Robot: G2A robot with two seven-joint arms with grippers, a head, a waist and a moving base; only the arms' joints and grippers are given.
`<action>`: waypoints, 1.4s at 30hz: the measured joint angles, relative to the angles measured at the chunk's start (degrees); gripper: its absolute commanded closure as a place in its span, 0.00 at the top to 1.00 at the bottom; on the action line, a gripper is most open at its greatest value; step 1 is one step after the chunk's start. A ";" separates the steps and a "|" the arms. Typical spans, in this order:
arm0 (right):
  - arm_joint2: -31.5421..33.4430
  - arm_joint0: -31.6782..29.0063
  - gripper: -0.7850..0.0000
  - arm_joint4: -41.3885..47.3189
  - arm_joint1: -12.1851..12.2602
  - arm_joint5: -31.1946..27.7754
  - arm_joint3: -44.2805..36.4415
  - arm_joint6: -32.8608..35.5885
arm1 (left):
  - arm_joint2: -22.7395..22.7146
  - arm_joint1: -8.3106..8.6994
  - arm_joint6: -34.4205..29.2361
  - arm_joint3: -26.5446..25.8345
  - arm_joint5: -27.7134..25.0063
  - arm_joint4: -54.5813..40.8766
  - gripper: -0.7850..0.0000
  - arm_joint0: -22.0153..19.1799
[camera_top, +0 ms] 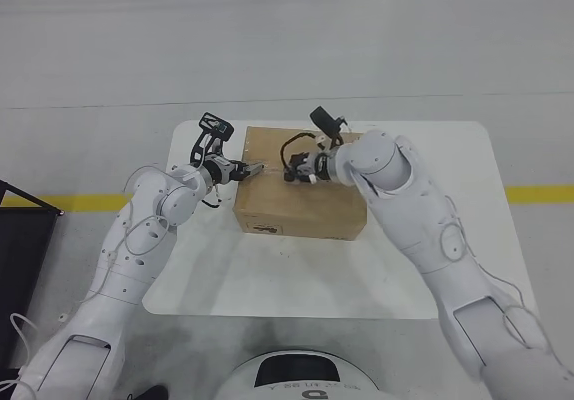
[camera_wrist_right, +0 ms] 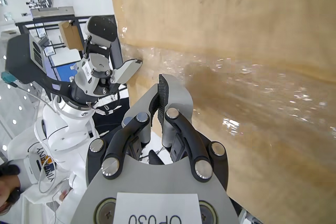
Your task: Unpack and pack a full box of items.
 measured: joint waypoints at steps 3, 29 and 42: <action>-2.11 2.84 0.00 1.83 -0.98 -0.91 4.68 -0.59 | 0.00 0.00 0.00 0.00 0.00 0.00 1.00 0.00; 3.53 1.70 0.00 2.21 1.44 -0.41 6.36 1.51 | 0.00 0.00 0.00 0.00 0.00 0.00 1.00 0.00; 10.65 -5.75 0.00 -0.85 4.79 2.26 -2.63 3.47 | 0.00 0.00 0.00 0.00 0.00 0.00 1.00 0.00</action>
